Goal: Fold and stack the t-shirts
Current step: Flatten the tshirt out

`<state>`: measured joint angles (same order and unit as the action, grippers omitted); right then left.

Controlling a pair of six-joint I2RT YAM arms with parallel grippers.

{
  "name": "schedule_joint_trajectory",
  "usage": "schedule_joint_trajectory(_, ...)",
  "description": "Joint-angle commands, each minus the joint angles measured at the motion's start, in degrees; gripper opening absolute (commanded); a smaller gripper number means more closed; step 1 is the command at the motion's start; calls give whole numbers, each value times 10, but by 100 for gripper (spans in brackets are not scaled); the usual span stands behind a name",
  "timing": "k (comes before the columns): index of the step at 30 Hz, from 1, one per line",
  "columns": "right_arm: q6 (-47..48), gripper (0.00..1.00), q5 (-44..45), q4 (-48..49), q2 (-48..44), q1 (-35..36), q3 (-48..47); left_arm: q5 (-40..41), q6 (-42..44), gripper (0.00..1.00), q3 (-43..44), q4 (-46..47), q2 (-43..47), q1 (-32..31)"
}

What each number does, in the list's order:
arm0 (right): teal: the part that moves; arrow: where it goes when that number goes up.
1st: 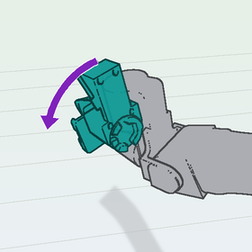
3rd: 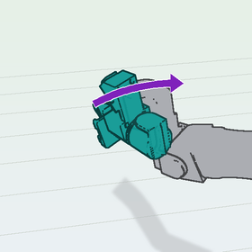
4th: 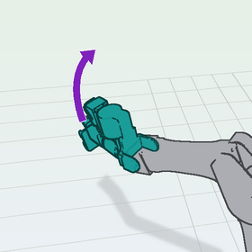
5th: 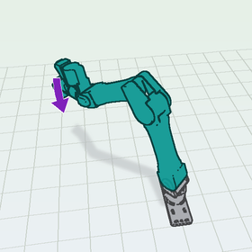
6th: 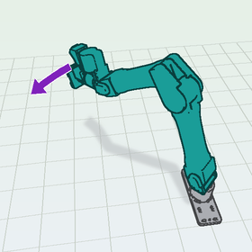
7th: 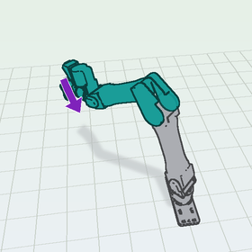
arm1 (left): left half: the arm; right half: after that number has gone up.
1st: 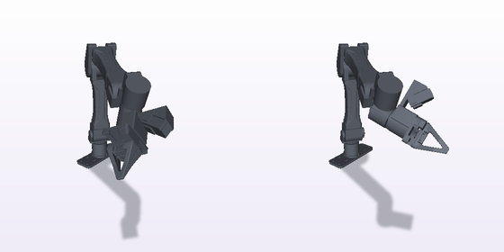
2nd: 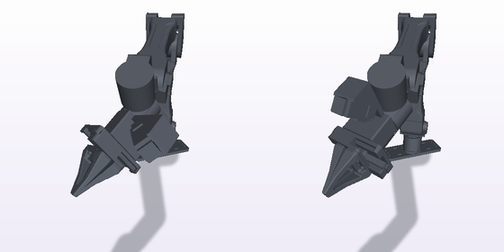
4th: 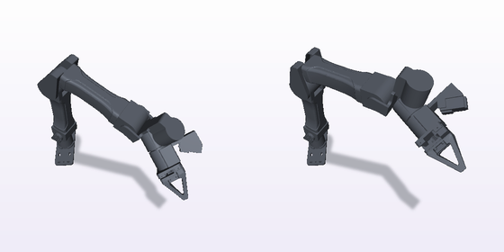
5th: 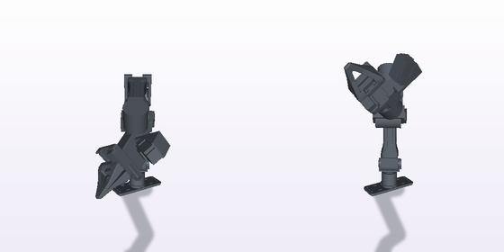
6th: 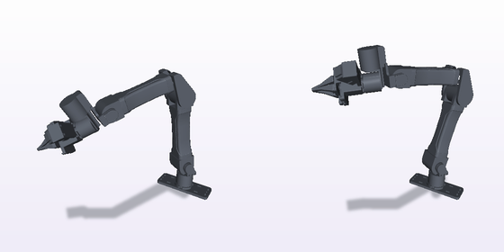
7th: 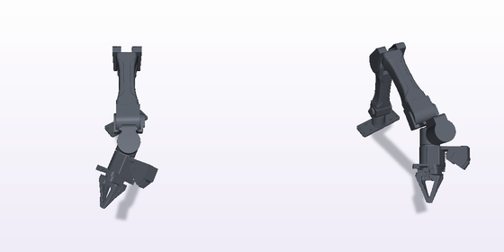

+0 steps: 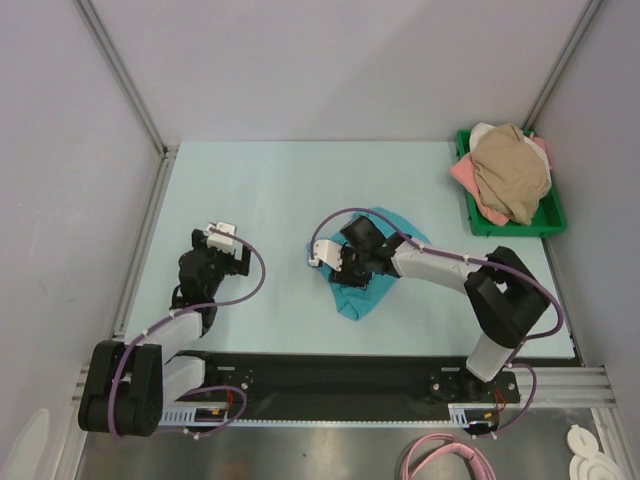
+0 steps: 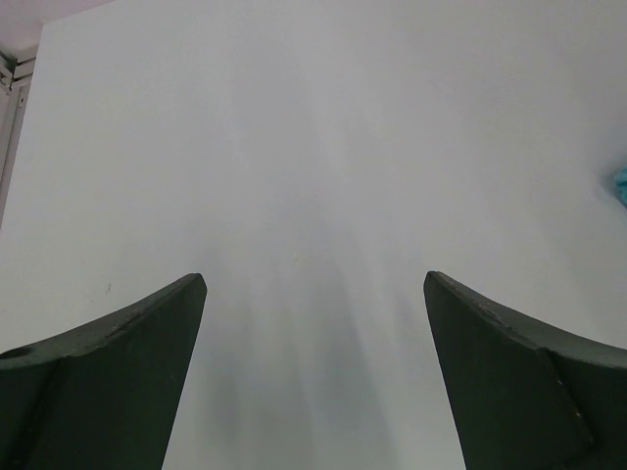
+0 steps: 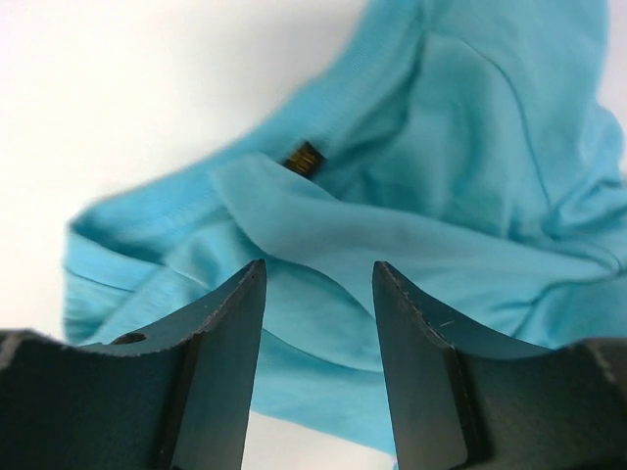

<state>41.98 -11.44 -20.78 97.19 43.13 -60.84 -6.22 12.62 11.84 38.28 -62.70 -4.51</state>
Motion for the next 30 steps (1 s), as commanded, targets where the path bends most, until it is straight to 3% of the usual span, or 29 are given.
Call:
schedule_joint_trajectory(1,11,53,7,-6,-15,26,-2,-4,6,100,22,7,-1,6)
schedule_joint_trajectory(8,6,50,34,12,2,48,-8,-3,6,100,26,4,-4,6)
schedule_joint_trajectory(11,7,35,52,27,17,48,-10,-3,6,100,28,3,-6,6)
schedule_joint_trajectory(12,6,23,57,29,21,48,-16,-2,4,100,28,3,-7,6)
schedule_joint_trajectory(15,5,0,73,29,29,48,-26,1,6,100,27,3,-6,6)
schedule_joint_trajectory(20,20,0,110,49,-23,49,-26,3,4,100,26,5,-5,6)
schedule_joint_trajectory(26,94,0,186,136,-158,33,-25,-9,10,100,12,12,13,10)
schedule_joint_trajectory(30,79,0,176,154,-225,8,-77,-81,25,100,24,-30,13,10)
